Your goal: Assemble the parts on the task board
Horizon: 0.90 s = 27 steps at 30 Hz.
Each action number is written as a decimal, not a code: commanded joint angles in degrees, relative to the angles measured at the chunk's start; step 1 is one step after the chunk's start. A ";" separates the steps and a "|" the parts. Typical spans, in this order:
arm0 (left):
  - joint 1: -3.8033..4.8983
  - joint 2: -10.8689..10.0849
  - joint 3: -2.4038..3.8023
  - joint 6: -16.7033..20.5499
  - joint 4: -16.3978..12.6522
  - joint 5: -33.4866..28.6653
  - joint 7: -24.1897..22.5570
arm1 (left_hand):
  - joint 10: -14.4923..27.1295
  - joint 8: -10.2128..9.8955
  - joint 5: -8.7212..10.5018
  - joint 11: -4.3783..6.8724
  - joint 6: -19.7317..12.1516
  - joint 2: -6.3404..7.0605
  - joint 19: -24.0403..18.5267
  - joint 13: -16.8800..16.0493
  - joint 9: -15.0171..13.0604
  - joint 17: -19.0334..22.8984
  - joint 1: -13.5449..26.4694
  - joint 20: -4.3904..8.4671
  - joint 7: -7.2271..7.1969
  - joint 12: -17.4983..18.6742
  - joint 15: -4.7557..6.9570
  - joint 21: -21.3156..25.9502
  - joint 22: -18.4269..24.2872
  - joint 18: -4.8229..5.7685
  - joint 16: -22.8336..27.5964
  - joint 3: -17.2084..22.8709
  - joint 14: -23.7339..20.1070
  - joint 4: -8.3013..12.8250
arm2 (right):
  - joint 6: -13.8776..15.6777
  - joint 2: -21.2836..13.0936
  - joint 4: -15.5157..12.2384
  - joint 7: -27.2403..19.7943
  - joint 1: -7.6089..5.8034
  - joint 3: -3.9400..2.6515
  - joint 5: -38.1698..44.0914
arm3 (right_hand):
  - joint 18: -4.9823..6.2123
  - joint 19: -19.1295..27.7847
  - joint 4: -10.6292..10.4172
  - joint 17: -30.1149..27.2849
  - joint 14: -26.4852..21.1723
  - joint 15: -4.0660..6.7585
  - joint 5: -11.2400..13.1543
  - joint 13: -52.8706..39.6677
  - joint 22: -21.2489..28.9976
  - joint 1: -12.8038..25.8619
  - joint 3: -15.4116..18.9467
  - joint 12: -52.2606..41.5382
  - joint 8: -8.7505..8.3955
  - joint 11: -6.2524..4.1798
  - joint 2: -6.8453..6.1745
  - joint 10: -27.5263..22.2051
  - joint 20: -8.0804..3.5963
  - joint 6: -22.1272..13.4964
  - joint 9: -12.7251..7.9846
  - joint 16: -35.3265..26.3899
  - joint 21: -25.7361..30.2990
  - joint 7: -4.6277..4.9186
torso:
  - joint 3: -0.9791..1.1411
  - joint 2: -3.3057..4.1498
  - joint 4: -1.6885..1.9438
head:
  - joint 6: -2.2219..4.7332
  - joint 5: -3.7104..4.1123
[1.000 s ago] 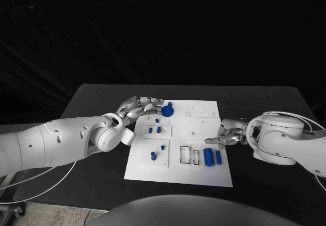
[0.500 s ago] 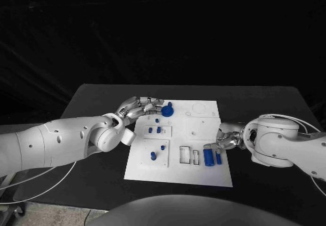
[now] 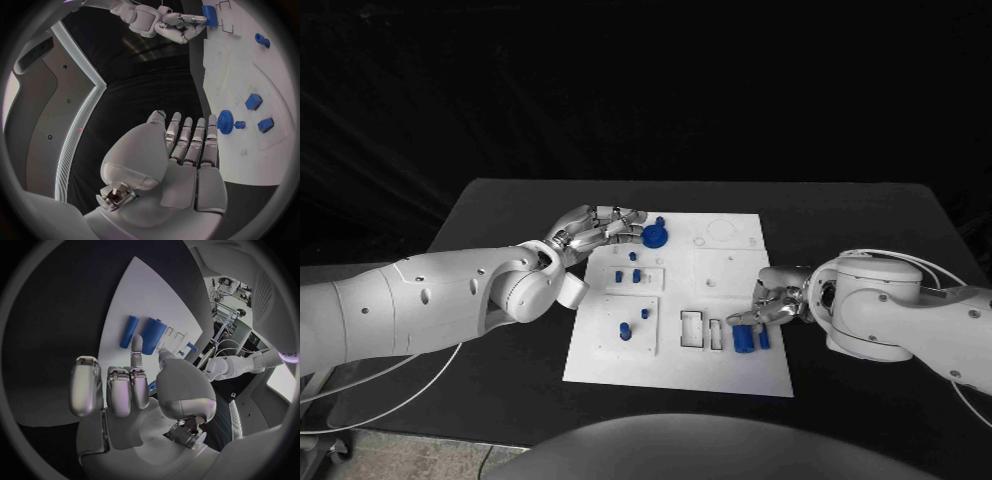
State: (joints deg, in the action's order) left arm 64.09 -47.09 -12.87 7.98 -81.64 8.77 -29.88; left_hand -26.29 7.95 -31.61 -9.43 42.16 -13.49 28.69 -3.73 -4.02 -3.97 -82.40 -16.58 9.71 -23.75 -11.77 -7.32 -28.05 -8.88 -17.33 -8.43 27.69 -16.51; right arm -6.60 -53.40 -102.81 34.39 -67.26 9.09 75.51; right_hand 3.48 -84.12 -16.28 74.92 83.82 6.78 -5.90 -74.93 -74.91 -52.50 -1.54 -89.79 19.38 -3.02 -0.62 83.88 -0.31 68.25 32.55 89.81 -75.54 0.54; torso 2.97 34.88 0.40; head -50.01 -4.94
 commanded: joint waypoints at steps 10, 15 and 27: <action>-0.09 0.30 0.04 -1.36 0.16 -0.08 -0.27 | 0.06 0.28 -0.36 -0.31 -0.43 0.11 0.43 -0.02 -0.02 -0.01 -0.78 -0.02 0.03 0.10 0.08 -0.24 0.11 0.07 -0.10 0.39 0.21 0.09 | -2.40 1.48 0.52 2.08 0.47 -0.01 5.92 | -0.30 -0.95 -0.20 15.08 6.18 0.19 1.83 -15.07 -10.97 -0.04 -0.01 -0.21 0.43 -0.15 -0.50 6.12 -0.08 1.56 1.49 0.19 0.70 -0.37 | -0.04 -0.01 0.01 | 0.01 0.10; -0.10 0.39 0.04 -1.53 0.23 -0.08 -0.09 | 0.05 0.28 -0.40 -0.35 -0.43 0.12 0.43 -0.02 -0.02 -0.01 -0.87 -0.01 0.05 0.09 0.08 -0.24 0.12 0.07 -0.10 0.44 0.20 0.11 | -1.32 2.44 1.00 2.13 0.98 -0.01 6.53 | -0.28 -0.90 0.11 15.08 6.18 0.26 1.69 -15.07 -10.94 -0.51 -0.18 -0.21 0.47 -0.21 -0.54 6.12 -0.13 1.48 1.81 0.19 0.74 -0.43 | 0.00 0.02 -0.01 | 0.01 0.13; -0.11 0.18 0.04 -1.56 0.07 -0.08 0.26 | 0.02 0.30 -0.57 -0.42 -0.43 0.21 0.44 -0.02 -0.02 -0.01 -1.20 -0.01 0.12 0.09 0.06 -0.27 0.16 0.09 -0.15 0.62 0.28 0.20 | -1.31 4.45 2.67 1.83 3.18 -0.01 6.38 | 0.07 -0.11 2.83 15.08 6.18 0.20 -8.53 -15.07 -10.41 -4.80 -1.93 -0.21 -0.57 -0.04 -0.44 6.12 -0.17 -1.24 3.79 0.19 2.37 -0.13 | 0.01 0.03 -0.02 | 0.01 -0.21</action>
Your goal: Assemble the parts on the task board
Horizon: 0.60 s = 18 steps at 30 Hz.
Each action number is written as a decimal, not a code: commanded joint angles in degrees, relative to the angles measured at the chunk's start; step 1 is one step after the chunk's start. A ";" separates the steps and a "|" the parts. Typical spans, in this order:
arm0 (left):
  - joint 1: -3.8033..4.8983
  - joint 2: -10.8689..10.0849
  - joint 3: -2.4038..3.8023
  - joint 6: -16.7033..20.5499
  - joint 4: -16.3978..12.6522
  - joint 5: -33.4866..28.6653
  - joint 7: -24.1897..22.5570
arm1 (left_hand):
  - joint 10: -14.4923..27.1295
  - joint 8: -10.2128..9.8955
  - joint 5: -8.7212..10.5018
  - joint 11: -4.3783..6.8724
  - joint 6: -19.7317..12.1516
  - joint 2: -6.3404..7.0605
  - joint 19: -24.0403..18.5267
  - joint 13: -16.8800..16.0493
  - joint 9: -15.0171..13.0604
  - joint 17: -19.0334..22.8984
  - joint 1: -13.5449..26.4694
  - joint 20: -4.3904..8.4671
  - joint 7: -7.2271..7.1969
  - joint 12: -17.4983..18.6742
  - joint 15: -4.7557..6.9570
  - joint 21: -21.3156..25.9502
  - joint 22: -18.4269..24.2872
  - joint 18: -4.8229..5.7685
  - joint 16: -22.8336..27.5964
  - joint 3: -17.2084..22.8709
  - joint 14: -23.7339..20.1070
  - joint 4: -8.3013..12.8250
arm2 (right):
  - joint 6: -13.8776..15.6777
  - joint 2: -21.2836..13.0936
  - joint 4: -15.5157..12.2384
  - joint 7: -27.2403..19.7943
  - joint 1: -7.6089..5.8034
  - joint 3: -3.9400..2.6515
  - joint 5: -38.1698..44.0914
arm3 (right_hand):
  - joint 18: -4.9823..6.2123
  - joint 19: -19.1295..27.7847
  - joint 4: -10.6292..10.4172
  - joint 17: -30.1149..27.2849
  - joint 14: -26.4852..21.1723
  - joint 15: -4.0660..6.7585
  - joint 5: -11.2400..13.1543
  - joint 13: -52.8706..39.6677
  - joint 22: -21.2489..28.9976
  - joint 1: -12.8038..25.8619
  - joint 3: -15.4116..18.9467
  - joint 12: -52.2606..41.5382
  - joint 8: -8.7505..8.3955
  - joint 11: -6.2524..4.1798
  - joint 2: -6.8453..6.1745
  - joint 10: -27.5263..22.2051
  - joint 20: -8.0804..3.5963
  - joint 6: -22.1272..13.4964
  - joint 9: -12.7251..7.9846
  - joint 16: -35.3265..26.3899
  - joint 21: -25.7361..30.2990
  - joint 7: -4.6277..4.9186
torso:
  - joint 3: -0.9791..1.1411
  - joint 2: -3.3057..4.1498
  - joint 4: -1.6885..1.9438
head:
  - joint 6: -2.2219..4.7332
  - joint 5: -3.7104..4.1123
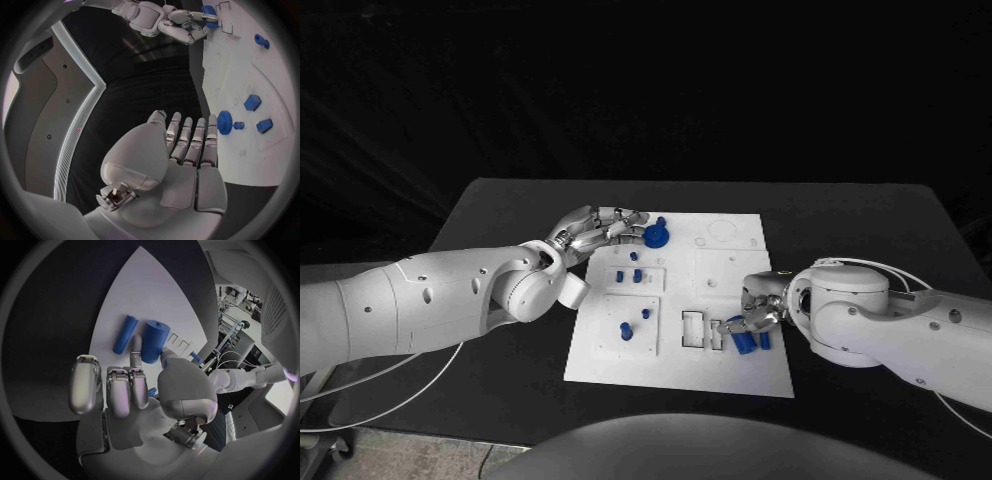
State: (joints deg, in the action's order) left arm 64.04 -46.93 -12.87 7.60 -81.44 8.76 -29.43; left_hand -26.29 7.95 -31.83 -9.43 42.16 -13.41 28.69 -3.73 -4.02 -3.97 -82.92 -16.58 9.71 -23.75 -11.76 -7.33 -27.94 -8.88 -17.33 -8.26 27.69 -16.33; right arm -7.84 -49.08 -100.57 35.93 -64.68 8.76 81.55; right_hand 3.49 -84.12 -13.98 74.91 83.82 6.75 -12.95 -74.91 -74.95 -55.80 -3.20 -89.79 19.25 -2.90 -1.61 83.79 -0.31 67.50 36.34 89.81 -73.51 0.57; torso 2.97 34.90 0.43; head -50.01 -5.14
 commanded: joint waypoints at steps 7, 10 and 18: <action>-0.06 0.23 0.03 -1.34 -0.02 -0.08 -0.02 | 0.00 0.32 -0.62 -0.42 -0.44 0.32 0.44 -0.02 -0.02 -0.01 -1.19 -0.01 0.14 0.10 -0.01 -0.30 0.12 0.12 -0.18 0.72 0.33 0.15 | 4.00 0.42 0.94 -2.05 0.88 0.30 -7.59 | 0.36 0.45 3.49 15.09 6.18 0.23 -14.63 -15.09 -9.96 -5.27 -3.22 -0.21 -0.67 -0.48 0.30 6.21 -0.14 -1.56 1.31 0.19 1.72 -0.47 | 0.00 -0.04 -0.04 | 0.01 -0.09; -0.06 0.28 0.03 -1.38 0.01 -0.08 0.04 | -0.01 0.32 -0.68 -0.42 -0.45 0.35 0.45 -0.02 -0.02 -0.01 -1.31 0.00 0.13 0.10 -0.02 -0.31 0.13 0.13 -0.18 0.79 0.33 0.19 | 5.45 0.38 1.19 -3.13 0.91 0.30 -11.10 | 0.48 0.66 4.94 15.09 6.18 0.22 -21.73 -15.09 -9.79 -6.87 -5.54 -0.21 -0.38 -0.68 0.05 6.21 -0.16 -2.11 2.05 0.19 2.31 -0.62 | -0.01 -0.05 0.00 | 0.01 -0.14; -0.06 0.10 0.03 -1.31 -0.04 -0.08 0.09 | -0.02 0.33 -0.83 -0.42 -0.45 0.45 0.46 -0.02 -0.01 -0.01 -1.62 0.00 0.13 0.11 -0.04 -0.34 0.17 0.15 -0.19 0.97 0.35 0.25 | 9.42 -0.61 0.75 -5.54 0.77 0.24 -17.76 | 0.52 0.71 7.05 15.09 6.18 0.12 -35.32 -15.09 -9.73 -6.66 -12.72 -0.21 1.44 -0.79 -1.31 6.21 -0.08 -3.06 4.76 0.19 2.65 -0.63 | -0.02 -0.04 0.01 | 0.01 -0.53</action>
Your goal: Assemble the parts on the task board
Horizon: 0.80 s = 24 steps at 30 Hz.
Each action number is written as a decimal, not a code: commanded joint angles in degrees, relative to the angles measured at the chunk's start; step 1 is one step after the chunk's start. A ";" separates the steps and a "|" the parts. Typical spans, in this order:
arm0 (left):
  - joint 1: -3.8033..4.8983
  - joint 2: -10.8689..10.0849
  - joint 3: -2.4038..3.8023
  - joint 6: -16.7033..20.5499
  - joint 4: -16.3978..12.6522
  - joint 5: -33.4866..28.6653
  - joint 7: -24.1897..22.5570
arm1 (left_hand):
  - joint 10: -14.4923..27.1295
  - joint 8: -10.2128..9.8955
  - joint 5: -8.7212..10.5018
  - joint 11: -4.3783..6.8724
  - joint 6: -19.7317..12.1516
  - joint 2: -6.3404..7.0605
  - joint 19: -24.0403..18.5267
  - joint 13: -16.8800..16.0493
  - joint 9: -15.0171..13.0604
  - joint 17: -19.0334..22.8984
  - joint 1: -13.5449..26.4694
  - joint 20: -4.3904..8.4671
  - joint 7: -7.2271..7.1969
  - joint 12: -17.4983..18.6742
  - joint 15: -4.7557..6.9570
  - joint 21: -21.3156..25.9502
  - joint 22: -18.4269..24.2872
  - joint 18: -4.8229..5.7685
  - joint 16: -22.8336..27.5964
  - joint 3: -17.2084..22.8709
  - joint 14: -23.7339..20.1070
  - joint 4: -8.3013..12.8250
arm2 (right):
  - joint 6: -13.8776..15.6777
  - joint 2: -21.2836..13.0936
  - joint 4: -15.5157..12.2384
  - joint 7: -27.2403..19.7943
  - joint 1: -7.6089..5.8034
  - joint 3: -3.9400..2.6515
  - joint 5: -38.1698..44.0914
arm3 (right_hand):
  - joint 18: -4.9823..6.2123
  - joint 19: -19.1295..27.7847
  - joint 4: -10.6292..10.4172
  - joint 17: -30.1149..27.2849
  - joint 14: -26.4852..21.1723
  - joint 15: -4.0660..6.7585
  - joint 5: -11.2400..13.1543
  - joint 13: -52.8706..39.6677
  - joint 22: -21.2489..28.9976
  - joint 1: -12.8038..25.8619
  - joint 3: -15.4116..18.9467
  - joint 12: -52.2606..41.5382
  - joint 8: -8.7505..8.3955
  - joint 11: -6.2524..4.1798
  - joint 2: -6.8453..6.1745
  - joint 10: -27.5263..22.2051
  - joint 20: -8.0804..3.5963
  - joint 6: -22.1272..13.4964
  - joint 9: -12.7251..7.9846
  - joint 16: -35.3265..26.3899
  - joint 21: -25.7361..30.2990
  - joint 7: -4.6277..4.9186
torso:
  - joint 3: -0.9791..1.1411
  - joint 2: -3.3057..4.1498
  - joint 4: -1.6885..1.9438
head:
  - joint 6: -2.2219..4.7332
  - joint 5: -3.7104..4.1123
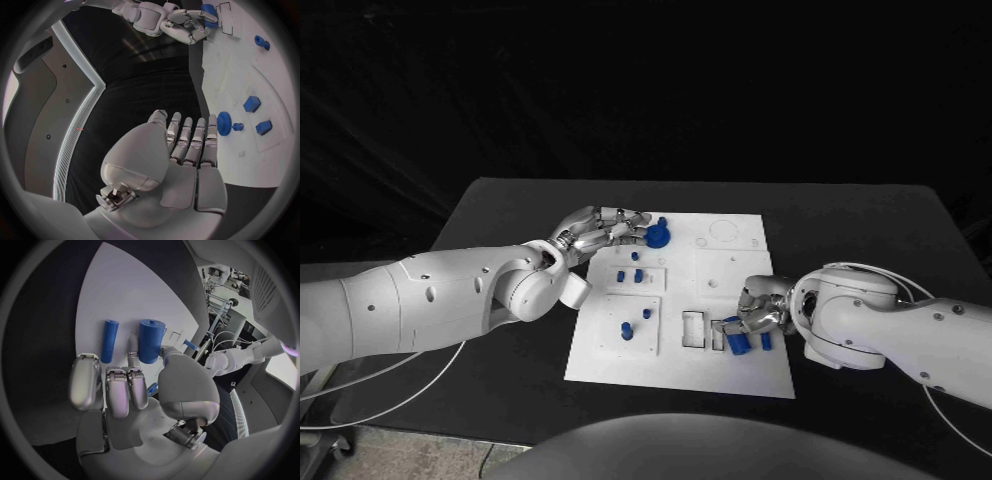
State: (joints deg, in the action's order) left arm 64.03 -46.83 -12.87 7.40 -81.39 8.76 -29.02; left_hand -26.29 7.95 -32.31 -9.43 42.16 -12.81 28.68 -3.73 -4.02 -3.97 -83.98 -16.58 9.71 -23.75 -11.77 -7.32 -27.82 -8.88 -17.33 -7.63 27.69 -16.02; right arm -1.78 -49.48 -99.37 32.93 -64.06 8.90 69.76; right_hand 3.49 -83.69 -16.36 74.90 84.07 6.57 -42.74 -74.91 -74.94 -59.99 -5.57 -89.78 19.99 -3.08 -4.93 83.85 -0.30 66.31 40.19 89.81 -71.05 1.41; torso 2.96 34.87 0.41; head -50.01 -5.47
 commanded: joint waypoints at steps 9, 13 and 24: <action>-0.06 0.05 0.04 -1.28 0.03 -0.08 -0.24 | -0.04 0.34 -0.53 -0.40 -0.44 -0.07 0.48 -0.02 -0.01 -0.01 -0.83 0.00 0.13 0.11 -0.09 -0.36 0.09 0.17 -0.22 0.52 0.40 -0.01 | 7.16 -1.33 -2.00 -3.74 -1.84 -0.09 -11.44 | 0.53 0.30 9.55 15.10 5.93 0.20 -5.66 -15.09 -9.72 -1.51 -11.59 -0.22 0.98 -0.63 1.57 6.15 -0.02 -2.36 1.53 0.19 0.30 -1.40 | -0.02 -0.05 0.01 | 0.01 -0.02; -0.06 0.21 0.04 -1.41 0.06 -0.08 -0.23 | -0.05 0.34 -0.56 -0.40 -0.44 -0.06 0.48 -0.02 -0.01 -0.02 -0.90 0.00 0.13 0.12 -0.11 -0.37 0.10 0.18 -0.23 0.57 0.42 0.00 | 7.08 -1.00 -2.11 -3.94 -2.15 -0.11 -11.63 | 0.58 0.39 9.46 15.10 5.93 0.07 -4.06 -15.09 -9.64 -0.59 -12.41 -0.22 0.79 -0.47 1.51 6.15 0.08 -3.13 1.74 0.19 0.59 -1.21 | -0.03 -0.02 0.09 | 0.01 -0.03; -0.12 0.38 0.04 -1.87 0.33 -0.08 -0.05 | -0.06 0.34 -0.62 -0.41 -0.45 -0.04 0.49 -0.02 -0.01 -0.02 -1.02 -0.01 0.12 0.12 -0.15 -0.39 0.11 0.19 -0.25 0.66 0.46 0.01 | 6.92 2.27 0.40 -3.42 -1.26 -0.11 -8.36 | 0.77 0.79 9.08 15.10 5.93 -0.43 3.70 -15.09 -9.36 1.41 -13.23 -0.22 -0.54 0.11 1.50 6.15 0.53 -4.57 1.11 0.19 1.67 -0.53 | -0.04 -0.03 0.02 | 0.01 0.13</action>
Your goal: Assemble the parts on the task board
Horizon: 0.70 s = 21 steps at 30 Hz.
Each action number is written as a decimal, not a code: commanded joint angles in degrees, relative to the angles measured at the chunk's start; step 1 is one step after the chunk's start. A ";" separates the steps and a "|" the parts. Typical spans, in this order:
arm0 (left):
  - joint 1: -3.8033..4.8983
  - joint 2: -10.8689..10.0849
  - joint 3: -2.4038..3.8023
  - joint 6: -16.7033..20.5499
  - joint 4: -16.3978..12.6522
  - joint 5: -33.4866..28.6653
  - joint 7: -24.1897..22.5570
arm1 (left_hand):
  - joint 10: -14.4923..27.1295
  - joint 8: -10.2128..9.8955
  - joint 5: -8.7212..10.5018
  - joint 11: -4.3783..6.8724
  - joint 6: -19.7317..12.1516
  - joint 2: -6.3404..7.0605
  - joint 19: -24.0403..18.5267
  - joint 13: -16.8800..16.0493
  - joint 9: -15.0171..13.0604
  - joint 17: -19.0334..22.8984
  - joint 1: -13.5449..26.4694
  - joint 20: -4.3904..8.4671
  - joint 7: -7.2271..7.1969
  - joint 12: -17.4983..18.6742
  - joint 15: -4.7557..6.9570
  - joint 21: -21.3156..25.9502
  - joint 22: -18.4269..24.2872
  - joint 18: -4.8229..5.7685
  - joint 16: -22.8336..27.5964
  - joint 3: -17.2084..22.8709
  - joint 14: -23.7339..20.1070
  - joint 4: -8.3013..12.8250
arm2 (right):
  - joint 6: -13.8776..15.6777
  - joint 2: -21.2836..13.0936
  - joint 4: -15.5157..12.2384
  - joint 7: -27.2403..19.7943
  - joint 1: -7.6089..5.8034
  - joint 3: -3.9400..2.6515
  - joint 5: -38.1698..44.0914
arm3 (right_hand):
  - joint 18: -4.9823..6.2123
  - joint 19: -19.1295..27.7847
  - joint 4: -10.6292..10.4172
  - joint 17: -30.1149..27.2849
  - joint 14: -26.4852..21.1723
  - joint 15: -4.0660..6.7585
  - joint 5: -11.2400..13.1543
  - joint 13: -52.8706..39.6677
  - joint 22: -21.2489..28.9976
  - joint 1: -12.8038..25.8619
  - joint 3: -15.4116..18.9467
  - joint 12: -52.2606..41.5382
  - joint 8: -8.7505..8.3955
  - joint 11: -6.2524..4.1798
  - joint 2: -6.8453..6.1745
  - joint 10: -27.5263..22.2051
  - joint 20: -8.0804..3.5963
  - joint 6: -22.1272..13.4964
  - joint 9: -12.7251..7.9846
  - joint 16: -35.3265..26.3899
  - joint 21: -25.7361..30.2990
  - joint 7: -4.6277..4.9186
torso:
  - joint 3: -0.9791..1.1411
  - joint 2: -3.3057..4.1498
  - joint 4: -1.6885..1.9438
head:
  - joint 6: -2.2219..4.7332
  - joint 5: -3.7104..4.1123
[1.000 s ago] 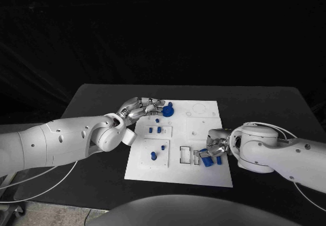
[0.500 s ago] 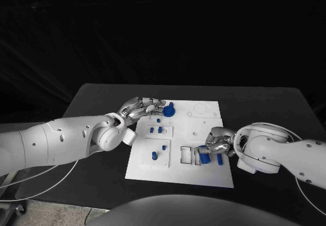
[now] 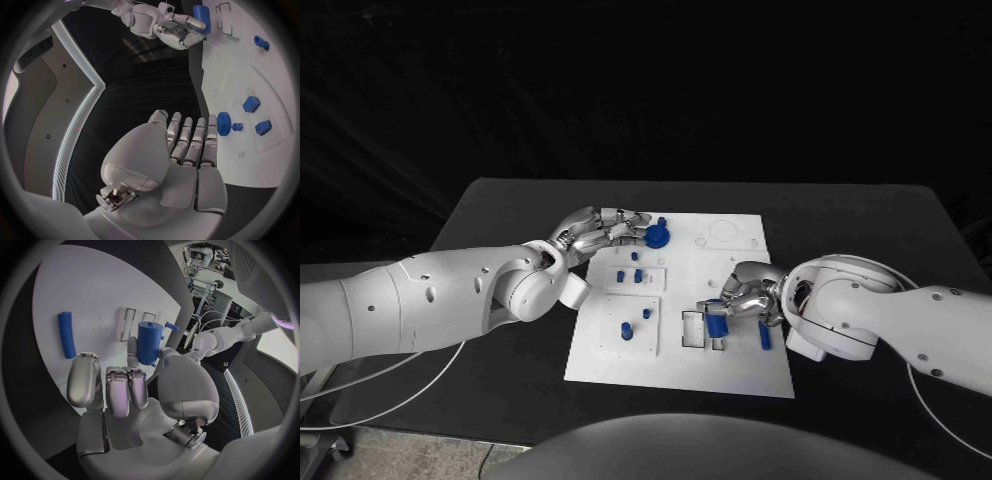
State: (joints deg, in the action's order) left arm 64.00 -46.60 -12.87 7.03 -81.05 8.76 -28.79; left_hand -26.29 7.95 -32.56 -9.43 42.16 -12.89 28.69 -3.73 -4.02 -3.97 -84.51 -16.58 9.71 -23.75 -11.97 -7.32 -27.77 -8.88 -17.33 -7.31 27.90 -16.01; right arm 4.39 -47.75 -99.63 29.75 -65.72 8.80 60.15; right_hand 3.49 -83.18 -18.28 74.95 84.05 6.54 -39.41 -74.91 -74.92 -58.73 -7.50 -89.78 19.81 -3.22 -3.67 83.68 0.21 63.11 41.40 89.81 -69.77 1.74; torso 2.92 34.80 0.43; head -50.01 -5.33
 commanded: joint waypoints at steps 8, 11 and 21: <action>-0.09 0.05 0.03 -1.57 -0.14 -0.07 -0.15 | -0.08 0.34 -0.43 -0.44 -0.45 0.03 0.50 -0.03 -0.01 -0.03 -0.62 -0.01 0.12 0.11 0.03 -0.39 0.07 0.20 -0.26 0.43 0.29 0.03 | -0.58 2.63 2.41 0.76 1.88 0.00 2.33 | 0.90 0.53 8.69 15.05 5.95 -0.91 7.83 -15.09 -9.16 3.27 -10.28 -0.22 -1.45 0.82 1.02 6.32 0.47 -1.74 -1.08 0.19 1.24 -0.28 | 0.03 0.16 -0.03 | 0.01 -0.53; -0.09 0.08 0.03 -1.57 -0.08 -0.07 -0.13 | -0.10 0.35 -0.44 -0.46 -0.45 0.04 0.50 -0.03 -0.01 -0.03 -0.67 -0.01 0.12 0.11 0.02 -0.40 0.08 0.21 -0.27 0.48 0.31 0.03 | -0.90 3.13 2.63 0.91 2.13 -0.01 2.58 | 0.93 0.52 7.82 15.05 5.95 -0.96 11.24 -15.09 -9.15 4.27 -9.66 -0.22 -1.64 0.88 1.33 6.32 0.58 -1.50 -1.39 0.19 1.33 -0.22 | 0.04 0.15 -0.04 | 0.01 -0.48; -0.09 0.16 0.04 -1.66 0.10 -0.07 -0.08 | -0.10 0.35 -0.44 -0.46 -0.45 0.04 0.50 -0.03 -0.01 -0.03 -0.67 -0.01 0.12 0.11 0.02 -0.40 0.08 0.21 -0.27 0.48 0.31 0.03 | -1.59 3.70 2.31 1.27 2.39 -0.01 3.08 | 0.95 0.48 7.05 15.05 5.95 -1.00 14.06 -15.09 -9.14 5.14 -8.84 -0.22 -1.83 0.92 1.41 6.32 0.64 -1.18 -1.73 0.19 1.42 -0.18 | 0.03 0.00 0.01 | 0.01 -0.39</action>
State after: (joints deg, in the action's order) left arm 63.95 -46.53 -12.87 6.61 -80.95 8.76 -28.51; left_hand -26.29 7.95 -32.77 -9.43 42.16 -12.89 28.69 -3.73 -4.02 -3.97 -84.51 -16.58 9.71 -23.75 -11.97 -7.54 -27.78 -8.88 -17.33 -7.15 27.89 -15.85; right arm 4.34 -44.16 -97.19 30.12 -63.63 8.61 62.33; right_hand 3.49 -82.78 -17.16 74.93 84.02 5.95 -25.57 -74.94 -74.91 -53.89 -10.50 -89.78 17.96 -2.75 -2.20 84.14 0.62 61.82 39.73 89.81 -68.64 1.59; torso 2.94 34.83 0.41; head -50.01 -5.77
